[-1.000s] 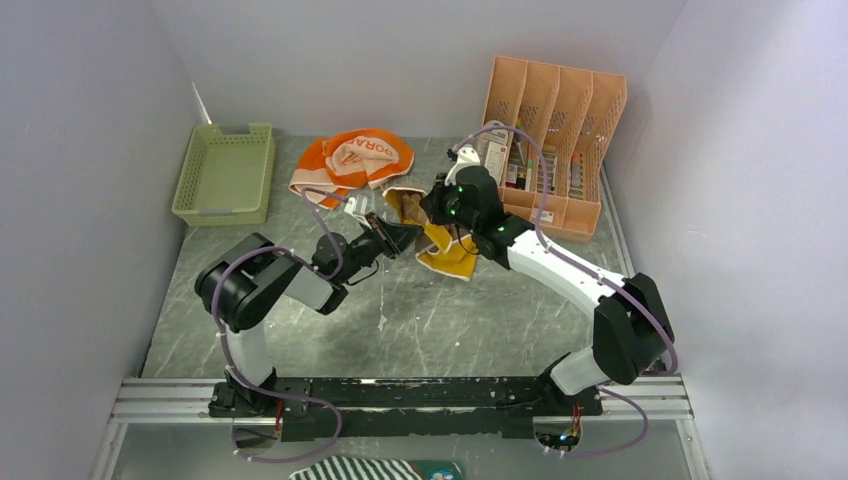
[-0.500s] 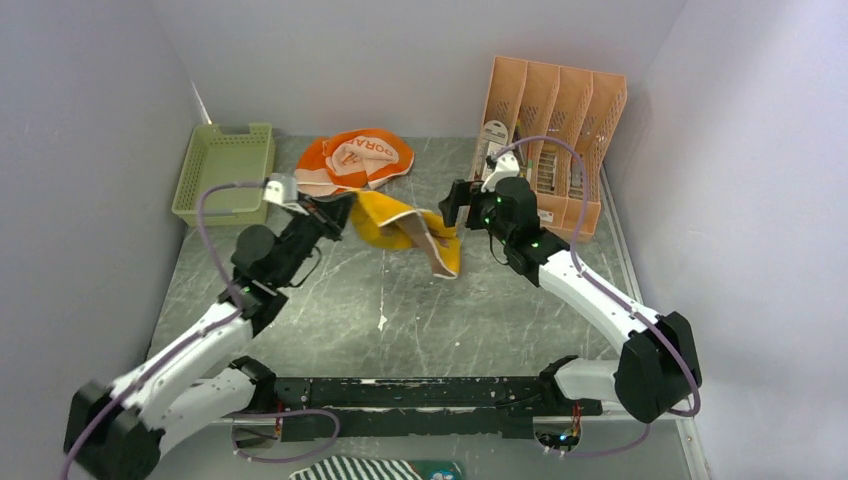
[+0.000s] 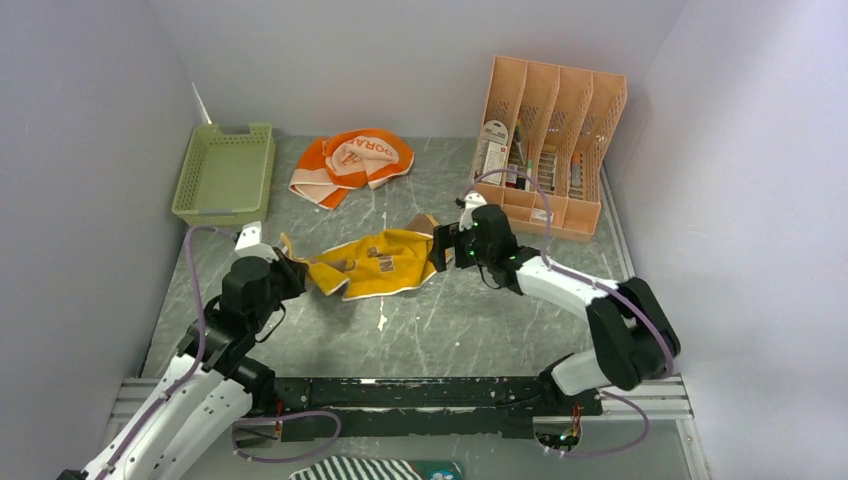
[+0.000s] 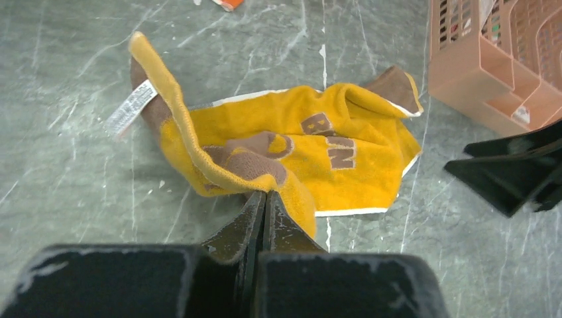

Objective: Roll the towels
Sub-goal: Pick up the towel at the center of the board.

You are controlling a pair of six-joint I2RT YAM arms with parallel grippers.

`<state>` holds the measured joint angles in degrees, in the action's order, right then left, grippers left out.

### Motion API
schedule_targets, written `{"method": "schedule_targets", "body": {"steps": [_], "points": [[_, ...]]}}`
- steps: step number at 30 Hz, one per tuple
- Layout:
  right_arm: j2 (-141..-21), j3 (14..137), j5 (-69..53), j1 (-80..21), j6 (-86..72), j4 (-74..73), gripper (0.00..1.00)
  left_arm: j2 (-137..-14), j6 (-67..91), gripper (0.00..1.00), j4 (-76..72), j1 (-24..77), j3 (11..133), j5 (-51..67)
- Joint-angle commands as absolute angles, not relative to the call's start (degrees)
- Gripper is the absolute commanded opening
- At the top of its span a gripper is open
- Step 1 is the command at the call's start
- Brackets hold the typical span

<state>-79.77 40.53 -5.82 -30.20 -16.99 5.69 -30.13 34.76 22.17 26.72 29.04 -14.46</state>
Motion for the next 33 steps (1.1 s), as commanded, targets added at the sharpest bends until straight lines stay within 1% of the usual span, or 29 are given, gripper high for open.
{"method": "schedule_targets", "body": {"steps": [1, 10, 12, 13, 14, 15, 16, 17, 22, 25, 28, 33], "points": [[-86.2, 43.6, -8.0, -31.8, -12.9, 7.5, 0.99, -27.3, 40.3, 0.07, 30.1, 26.4, 31.1, -19.7], [-98.6, 50.1, -4.1, -31.1, -18.5, 13.2, 0.93, -24.6, 44.9, 0.07, 34.2, 26.5, 32.6, -21.3], [-99.7, 49.1, -6.4, -29.7, -21.4, 17.3, 0.91, -22.9, 47.2, 0.07, 35.8, 26.5, 32.2, -22.5], [-100.3, 48.7, -9.0, -28.8, -22.9, 19.5, 0.90, -21.7, 48.6, 0.10, 37.0, 26.4, 32.1, -23.3], [-101.1, 48.6, -10.8, -28.5, -24.2, 21.2, 0.90, -21.1, 50.3, 0.43, 38.5, 26.5, 32.6, -24.2], [-101.9, 49.0, -12.4, -26.8, -25.5, 22.2, 0.89, -20.4, 52.2, 0.66, 40.1, 26.5, 32.9, -24.9], [-102.9, 49.6, -13.8, -26.0, -26.3, 22.7, 0.89, -20.1, 53.6, 0.96, 41.4, 26.5, 33.6, -25.3], [-103.8, 50.3, -14.9, -25.4, -27.1, 23.1, 0.89, -20.0, 54.6, 1.00, 43.0, 26.5, 34.9, -25.7], [-106.8, 51.3, -18.9, -24.1, -30.8, 27.4, 0.86, -23.8, 49.6, 0.99, 47.3, 26.5, 45.9, -28.3], [-108.5, 52.3, -20.4, -24.2, -32.4, 28.3, 0.79, -27.6, 41.3, 0.99, 47.8, 26.5, 51.2, -32.0], [-110.2, 53.2, -21.6, -24.2, -33.8, 29.3, 0.67, -32.9, 34.1, 0.99, 43.7, 26.5, 51.2, -32.8], [-110.5, 55.8, -22.9, -24.1, -33.9, 26.6, 0.39, -45.1, 30.9, 0.99, 39.2, 24.9, 47.7, -25.7]]}}
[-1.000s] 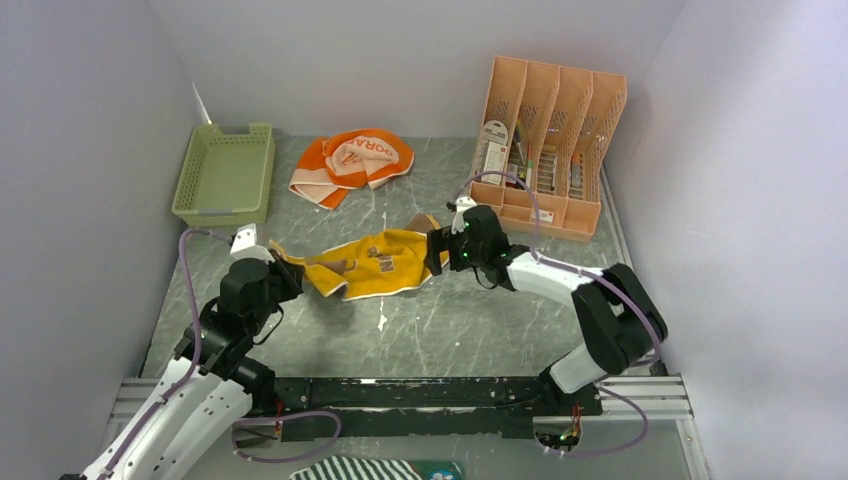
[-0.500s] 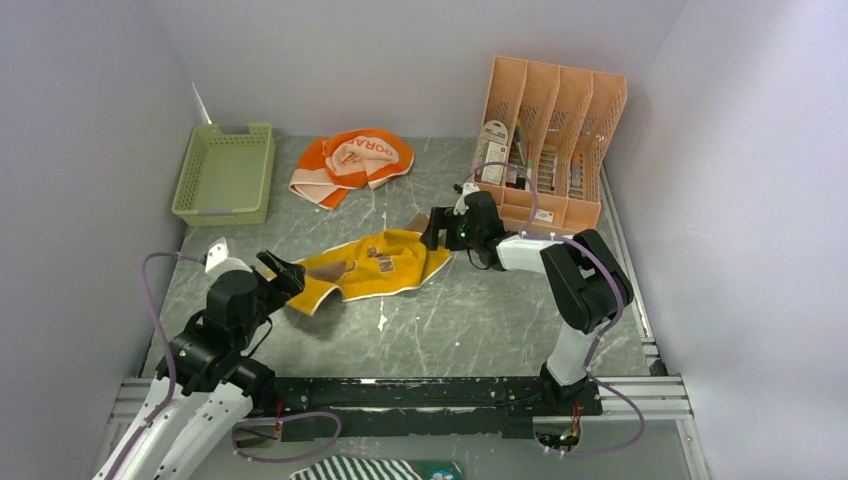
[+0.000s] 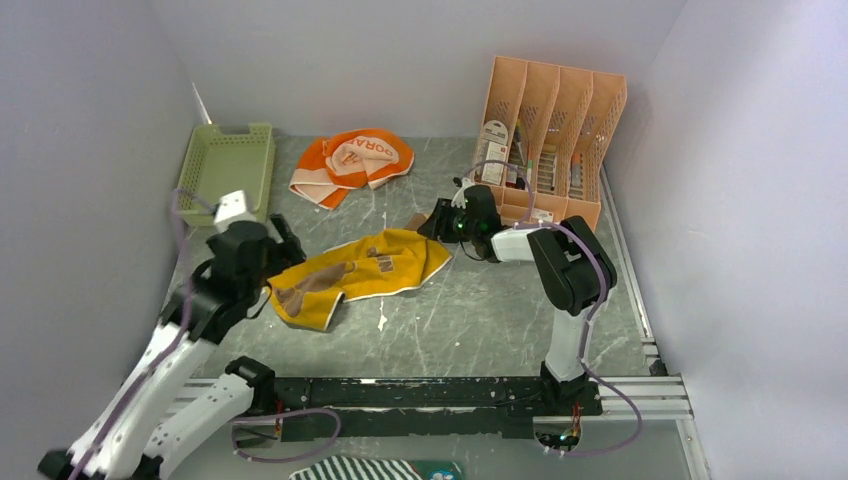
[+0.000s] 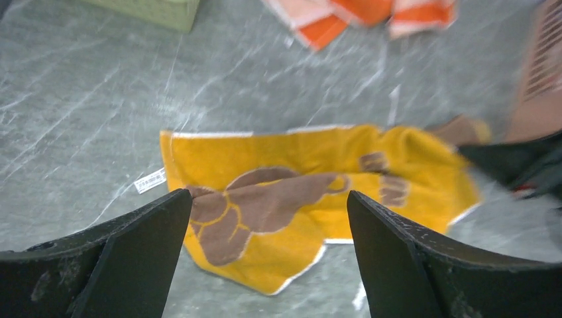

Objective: Roll the towels
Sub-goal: Pick up the towel at the center of the board.

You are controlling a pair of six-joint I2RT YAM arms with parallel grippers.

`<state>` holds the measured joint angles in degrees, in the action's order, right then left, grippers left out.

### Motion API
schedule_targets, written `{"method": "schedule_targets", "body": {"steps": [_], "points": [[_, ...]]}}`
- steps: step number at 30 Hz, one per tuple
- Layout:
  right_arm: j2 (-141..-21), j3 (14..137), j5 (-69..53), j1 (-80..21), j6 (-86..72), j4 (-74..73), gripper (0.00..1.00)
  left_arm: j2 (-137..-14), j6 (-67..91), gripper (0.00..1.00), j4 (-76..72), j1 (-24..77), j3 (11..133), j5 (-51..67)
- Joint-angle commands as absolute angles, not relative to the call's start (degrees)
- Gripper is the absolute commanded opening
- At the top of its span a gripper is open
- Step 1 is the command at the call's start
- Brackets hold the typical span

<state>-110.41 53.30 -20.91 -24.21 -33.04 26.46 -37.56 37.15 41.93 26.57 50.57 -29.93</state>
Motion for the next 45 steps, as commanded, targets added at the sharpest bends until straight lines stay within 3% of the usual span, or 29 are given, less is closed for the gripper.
{"method": "schedule_targets", "body": {"steps": [1, 4, 9, 11, 22, 28, 37, 40, 43, 44, 45], "points": [[-109.9, 56.0, -22.4, -24.1, -33.4, 25.7, 0.32, -46.6, 30.0, 0.99, 37.9, 23.3, 46.9, -23.6], [-108.4, 56.8, -22.9, -23.5, -32.9, 23.7, 0.00, -49.4, 26.0, 0.99, 34.9, 13.5, 45.5, -14.8], [-104.0, 57.0, -23.4, -20.7, -34.6, 22.4, 0.00, -57.2, 20.8, 1.00, 29.5, -3.5, 45.5, 3.3], [-102.6, 57.0, -23.0, -19.7, -34.9, 21.4, 0.00, -62.1, 18.1, 0.99, 28.4, -6.1, 46.2, 6.5], [-97.1, 56.6, -23.6, -17.6, -34.8, 19.1, 0.00, -71.8, 19.6, 0.99, 21.0, -7.0, 44.3, 4.5], [-97.1, 55.4, -25.2, -17.5, -35.7, 20.6, 0.00, -80.1, 24.1, 0.85, 13.8, -6.9, 44.7, 5.7], [-95.7, 55.3, -25.7, -17.0, -34.9, 19.2, 0.00, -85.9, 25.7, 0.78, 8.2, -6.8, 42.9, 2.7], [-95.5, 55.3, -26.0, -16.8, -35.0, 19.1, 0.00, -87.7, 26.5, 0.59, 4.9, -6.8, 41.4, 4.8], [-94.7, 55.5, -25.6, -16.5, -34.7, 18.0, 0.00, -90.0, 27.9, 0.29, 2.2, -6.8, 40.2, 7.0], [-94.2, 55.6, -25.2, -16.4, -34.4, 17.4, 0.00, -90.6, 28.5, 0.14, 1.6, -6.8, 39.8, 7.2], [-93.6, 55.7, -24.8, -16.2, -34.1, 16.7, 0.00, -90.7, 29.0, 0.08, 1.2, -6.8, 39.4, 7.2]]}}
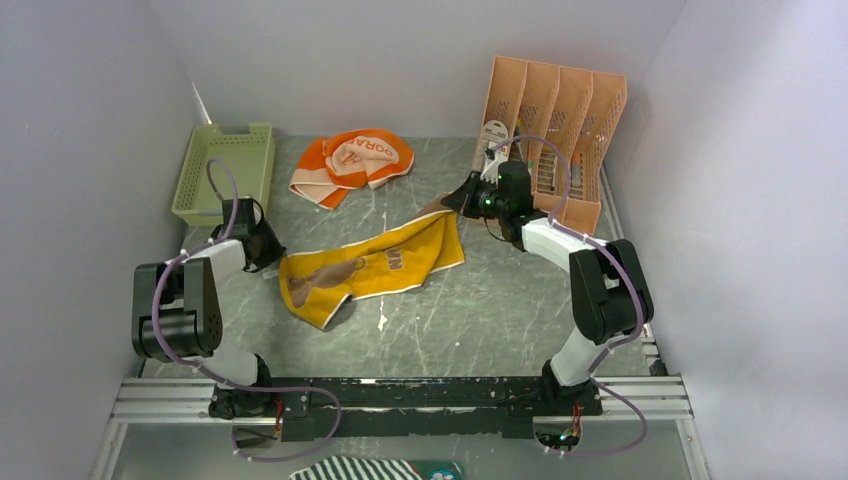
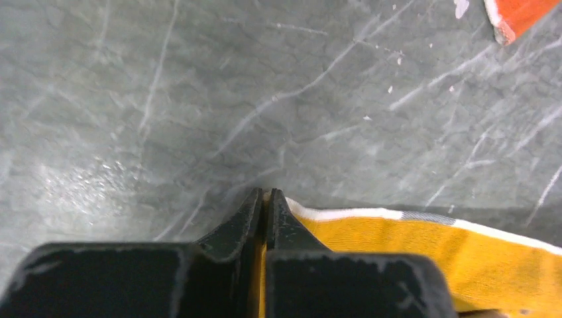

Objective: Roll the towels
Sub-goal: Pick up the towel at the center of the board, then flatten out the towel at the center of the board.

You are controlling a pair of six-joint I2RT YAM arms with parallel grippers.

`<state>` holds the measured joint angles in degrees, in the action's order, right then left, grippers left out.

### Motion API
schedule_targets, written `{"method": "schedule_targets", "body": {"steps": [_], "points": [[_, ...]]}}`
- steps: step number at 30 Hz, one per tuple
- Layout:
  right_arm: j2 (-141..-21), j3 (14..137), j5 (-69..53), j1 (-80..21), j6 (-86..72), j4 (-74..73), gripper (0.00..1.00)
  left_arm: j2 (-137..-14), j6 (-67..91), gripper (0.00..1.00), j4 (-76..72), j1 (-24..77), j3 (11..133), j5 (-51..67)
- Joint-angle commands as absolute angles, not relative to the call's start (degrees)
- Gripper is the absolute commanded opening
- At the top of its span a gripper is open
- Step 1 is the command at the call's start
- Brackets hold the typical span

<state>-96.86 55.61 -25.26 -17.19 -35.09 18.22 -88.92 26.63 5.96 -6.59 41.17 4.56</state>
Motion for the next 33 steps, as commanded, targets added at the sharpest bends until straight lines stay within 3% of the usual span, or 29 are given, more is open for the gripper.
{"method": "schedule_targets", "body": {"steps": [1, 5, 11, 19, 33], "points": [[-92.9, 55.9, -24.3, -16.1, -33.8, 15.5, 0.00, -90.3, 29.4, 0.07, 0.3, -6.9, 38.6, 7.4], [-90.7, 56.7, -23.3, -14.8, -33.8, 13.0, 0.00, -84.4, 29.1, 0.07, 1.7, -6.9, 39.7, 6.2], [-86.1, 62.0, -20.0, -14.1, -33.4, 8.2, 0.00, -71.4, 22.2, 0.07, 9.7, -7.2, 53.1, 2.7], [-73.3, 66.9, -15.6, -14.2, -34.9, 0.3, 0.00, -52.4, 13.3, 0.07, 8.4, -7.9, 63.7, 0.6], [-40.8, 51.8, -18.7, -15.2, -39.1, -19.1, 0.00, -11.7, 28.2, 0.07, 35.5, -7.9, 53.3, 0.9]]}}
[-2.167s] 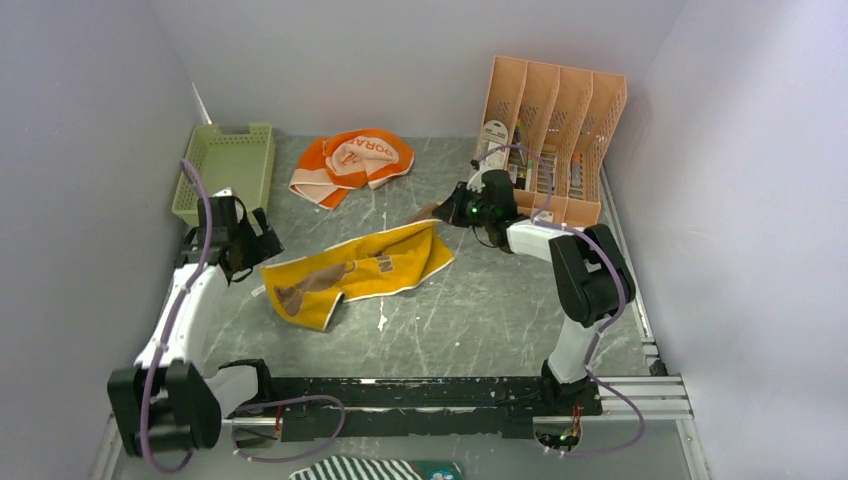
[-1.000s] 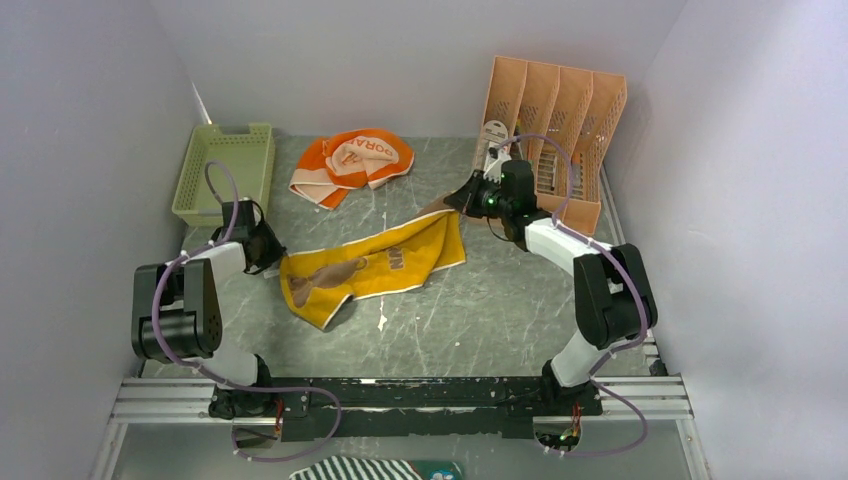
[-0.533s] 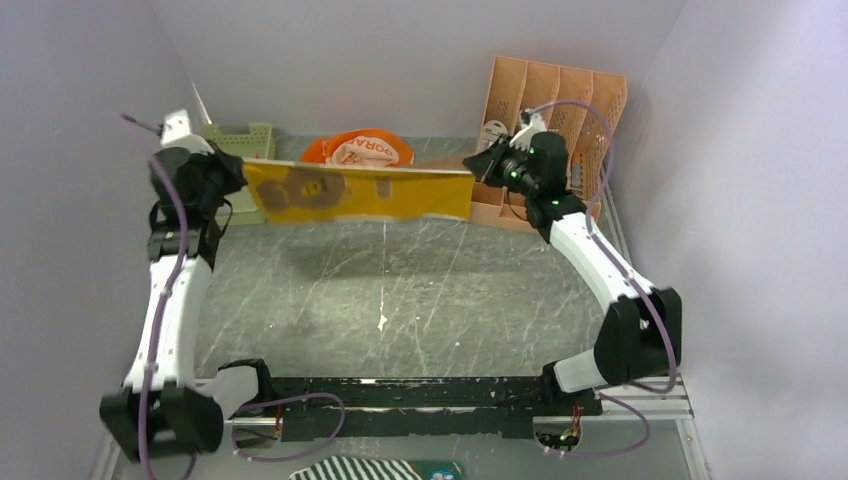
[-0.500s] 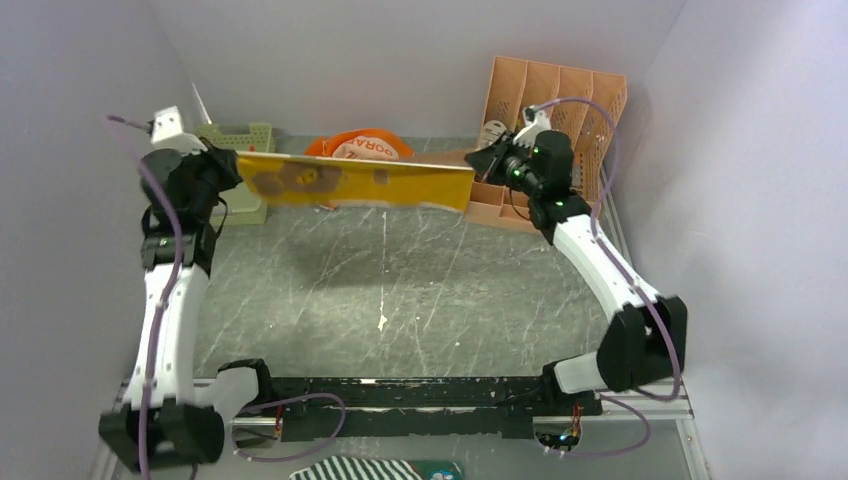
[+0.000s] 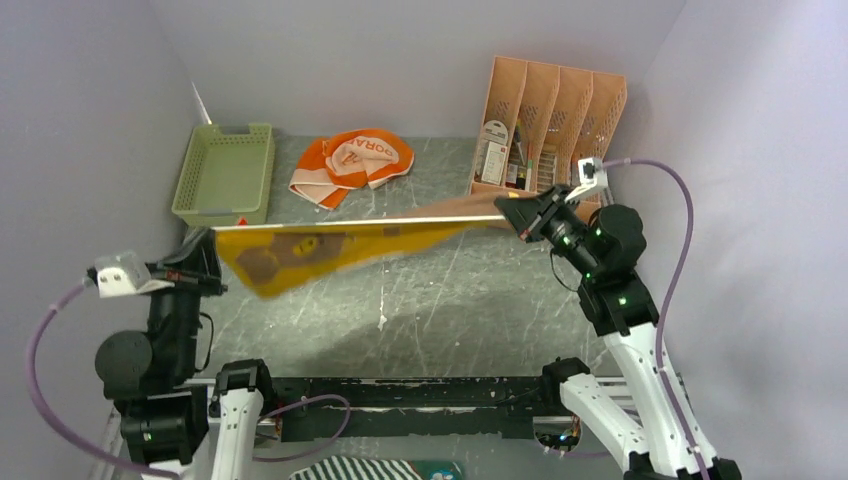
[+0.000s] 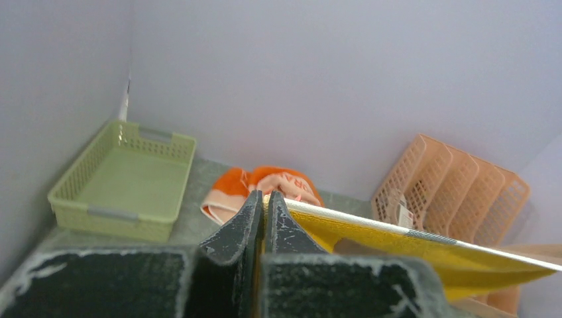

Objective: Roll the towels
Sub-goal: Flatten out the towel at the center of the board.

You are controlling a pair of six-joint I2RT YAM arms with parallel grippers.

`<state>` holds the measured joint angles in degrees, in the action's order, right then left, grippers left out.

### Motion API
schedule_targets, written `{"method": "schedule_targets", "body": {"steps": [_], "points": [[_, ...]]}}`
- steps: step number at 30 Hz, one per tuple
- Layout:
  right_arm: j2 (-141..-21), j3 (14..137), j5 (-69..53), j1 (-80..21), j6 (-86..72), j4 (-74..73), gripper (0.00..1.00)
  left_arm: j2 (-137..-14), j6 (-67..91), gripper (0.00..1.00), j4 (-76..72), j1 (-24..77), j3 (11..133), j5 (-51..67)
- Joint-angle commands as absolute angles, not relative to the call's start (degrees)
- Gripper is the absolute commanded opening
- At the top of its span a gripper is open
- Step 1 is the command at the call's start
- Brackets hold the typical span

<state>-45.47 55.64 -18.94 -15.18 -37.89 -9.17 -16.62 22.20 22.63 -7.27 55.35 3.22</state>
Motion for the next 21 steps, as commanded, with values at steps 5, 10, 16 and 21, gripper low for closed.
{"method": "schedule_targets", "body": {"steps": [5, 10, 16, 21], "points": [[-39.8, 44.7, -17.1, -15.3, -39.4, -16.8, 0.00, -16.0, 28.8, 0.07, 43.5, -7.9, 52.1, -4.2], [-54.0, 37.5, -20.9, -15.3, -42.9, -0.6, 0.00, -27.9, 28.3, 0.07, 30.9, -7.8, 44.8, 2.1], [-77.7, 43.5, -20.0, -15.5, -42.3, 12.1, 0.30, -48.0, 29.9, 0.26, 8.2, -7.8, 36.4, 5.6], [-91.4, 65.4, -18.1, -15.4, -32.7, 3.2, 0.65, -67.0, 25.4, 0.51, 7.5, -7.8, 53.9, 0.8]]}}
